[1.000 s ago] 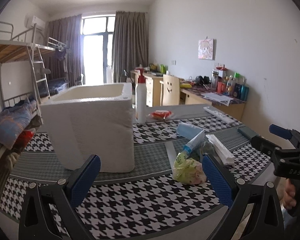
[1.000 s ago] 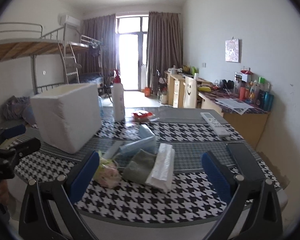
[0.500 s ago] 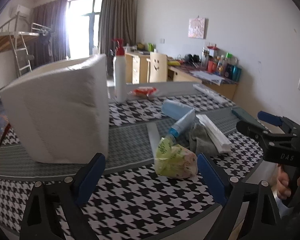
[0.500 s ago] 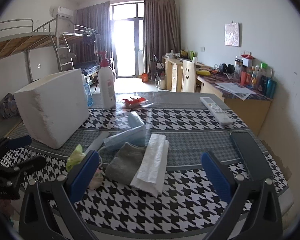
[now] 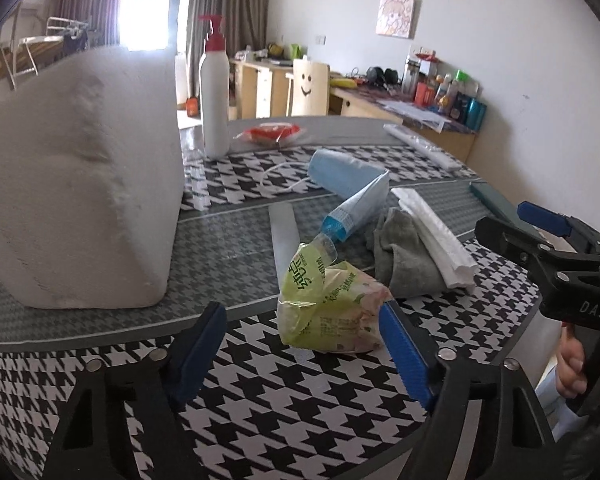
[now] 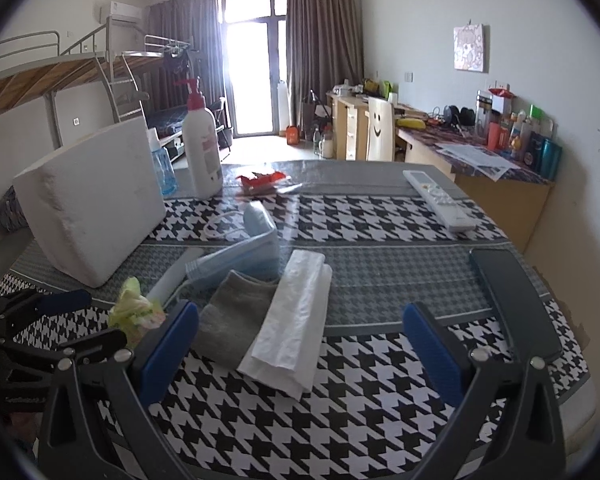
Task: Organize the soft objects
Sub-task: 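Reach the left tool to the green plastic bag while the right tool approaches the white tissue packet, then close the left tool on the green bag while the right tool grasps the tissue packet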
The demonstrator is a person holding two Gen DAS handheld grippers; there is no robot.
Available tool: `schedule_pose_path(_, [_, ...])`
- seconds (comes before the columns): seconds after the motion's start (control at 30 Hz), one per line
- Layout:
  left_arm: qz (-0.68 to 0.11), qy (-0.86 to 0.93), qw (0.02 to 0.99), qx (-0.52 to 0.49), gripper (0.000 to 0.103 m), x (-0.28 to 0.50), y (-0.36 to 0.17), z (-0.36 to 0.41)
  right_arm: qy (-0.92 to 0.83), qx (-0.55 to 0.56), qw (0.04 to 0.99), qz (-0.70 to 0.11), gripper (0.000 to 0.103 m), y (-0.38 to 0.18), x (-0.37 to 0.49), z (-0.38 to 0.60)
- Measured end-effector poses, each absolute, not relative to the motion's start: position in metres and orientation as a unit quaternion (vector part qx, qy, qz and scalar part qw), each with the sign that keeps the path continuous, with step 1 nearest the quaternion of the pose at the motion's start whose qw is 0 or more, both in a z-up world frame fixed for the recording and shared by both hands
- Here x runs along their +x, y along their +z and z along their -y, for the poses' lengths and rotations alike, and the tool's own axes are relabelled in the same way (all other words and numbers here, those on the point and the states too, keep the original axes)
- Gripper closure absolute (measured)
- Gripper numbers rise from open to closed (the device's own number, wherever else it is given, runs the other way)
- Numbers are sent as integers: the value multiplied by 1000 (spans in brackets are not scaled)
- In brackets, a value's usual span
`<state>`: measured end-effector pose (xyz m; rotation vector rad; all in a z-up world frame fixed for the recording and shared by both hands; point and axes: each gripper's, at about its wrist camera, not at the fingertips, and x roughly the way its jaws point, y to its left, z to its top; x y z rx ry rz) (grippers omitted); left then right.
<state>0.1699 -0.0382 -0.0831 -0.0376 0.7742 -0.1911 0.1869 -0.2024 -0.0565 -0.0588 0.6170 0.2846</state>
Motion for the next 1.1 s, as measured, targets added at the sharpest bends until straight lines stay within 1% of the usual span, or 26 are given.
schedule_pose_path(0.07, [-383,-93,919,-18,28,174,-86,40,141,-29,941,-305,0,-58,189,202])
schedule_pose_path(0.17, [-398,-94,912,-16,36,180,-92,45,146,-32,939,-310,0,-61,193,201])
schedule_pose_path(0.33, [-408,-97,907,-29,39,186,-98,46,152,-37,935,-319,1,-66,198,199])
schedule_pose_path(0.4, [-411,-99,906,-29,45,189,-99,47,152,-36,934,-322,1,-68,201,200])
schedule_pose_path(0.43, [-412,-101,905,-28,47,190,-99,48,153,-35,933,-323,1,-69,201,201])
schedule_pose_path(0.47, [-413,-102,905,-26,51,190,-99,49,152,-35,933,-324,1,-70,202,201])
schedule_pose_path(0.63, [-411,-103,905,-27,59,191,-99,50,153,-29,931,-331,1,-74,207,204])
schedule_pose_path(0.67, [-410,-103,906,-30,61,191,-99,49,153,-30,930,-331,1,-74,208,204])
schedule_pose_path(0.73, [-409,-97,907,-28,78,191,-99,47,152,-30,929,-335,1,-76,209,203])
schedule_pose_path(0.83, [-408,-99,907,-30,79,191,-99,45,154,-31,928,-339,1,-77,211,203])
schedule_pose_path(0.97, [-400,-104,910,-29,81,187,-96,43,152,-34,926,-344,5,-77,214,201])
schedule_pose_path(1.1, [-391,-109,913,-32,83,181,-92,39,151,-32,923,-352,12,-77,216,200])
